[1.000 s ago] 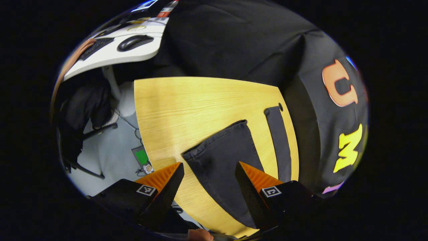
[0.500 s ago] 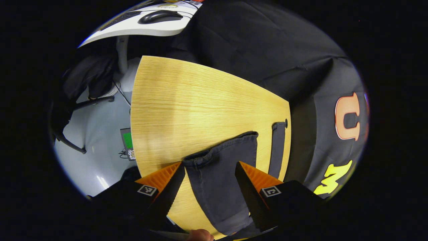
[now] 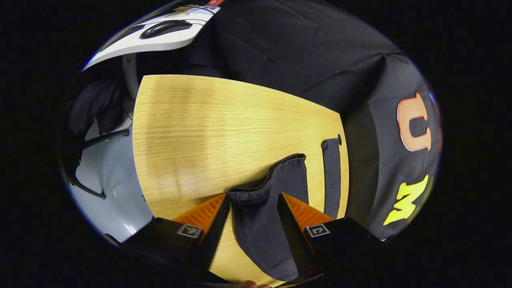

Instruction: Grasp the waist and the cuffs of the jeans and fold them to make the two legs overlap; first hold the waist and fold one-third of the jeans toward the cuffs, then hold the cuffs and fold the remaining one-third in the same direction to finish folding.

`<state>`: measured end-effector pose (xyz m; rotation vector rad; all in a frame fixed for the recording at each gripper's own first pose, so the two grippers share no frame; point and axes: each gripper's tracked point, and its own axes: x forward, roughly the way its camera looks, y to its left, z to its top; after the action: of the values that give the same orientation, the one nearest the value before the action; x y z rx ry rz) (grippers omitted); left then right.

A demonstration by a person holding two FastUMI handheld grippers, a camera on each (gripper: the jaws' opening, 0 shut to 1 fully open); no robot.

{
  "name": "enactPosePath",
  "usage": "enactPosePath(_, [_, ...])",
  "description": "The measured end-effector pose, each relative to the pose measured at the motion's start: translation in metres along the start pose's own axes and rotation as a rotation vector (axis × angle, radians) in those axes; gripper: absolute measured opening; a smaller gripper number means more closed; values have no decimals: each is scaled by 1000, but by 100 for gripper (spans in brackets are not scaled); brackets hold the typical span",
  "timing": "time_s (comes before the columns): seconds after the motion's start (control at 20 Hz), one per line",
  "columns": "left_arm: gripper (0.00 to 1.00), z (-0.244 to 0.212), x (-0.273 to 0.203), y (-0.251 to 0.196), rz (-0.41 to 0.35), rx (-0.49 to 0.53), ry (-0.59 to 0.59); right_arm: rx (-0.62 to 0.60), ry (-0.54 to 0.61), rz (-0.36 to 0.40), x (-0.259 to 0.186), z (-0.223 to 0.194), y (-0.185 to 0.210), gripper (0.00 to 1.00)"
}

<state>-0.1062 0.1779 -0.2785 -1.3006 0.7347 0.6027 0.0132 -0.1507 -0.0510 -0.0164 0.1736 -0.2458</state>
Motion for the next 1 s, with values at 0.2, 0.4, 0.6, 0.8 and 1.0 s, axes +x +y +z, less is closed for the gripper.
enactPosePath(0.2, [22,-1,6,7,-8,-111,22,90,86,-64,10,-23,-42,98])
enactPosePath(0.4, [13,-2,6,7,-21,-139,44,315,359,-114,34,-80,-100,98])
enactPosePath(0.6, [13,-3,7,7,-19,-144,47,576,770,-275,50,-171,-154,95])
enactPosePath(0.8, [13,-2,6,7,-17,-166,57,640,922,-353,71,-197,-169,98])
enactPosePath(1.0, [13,-3,6,7,-18,-178,69,654,983,-334,82,-213,-163,98])
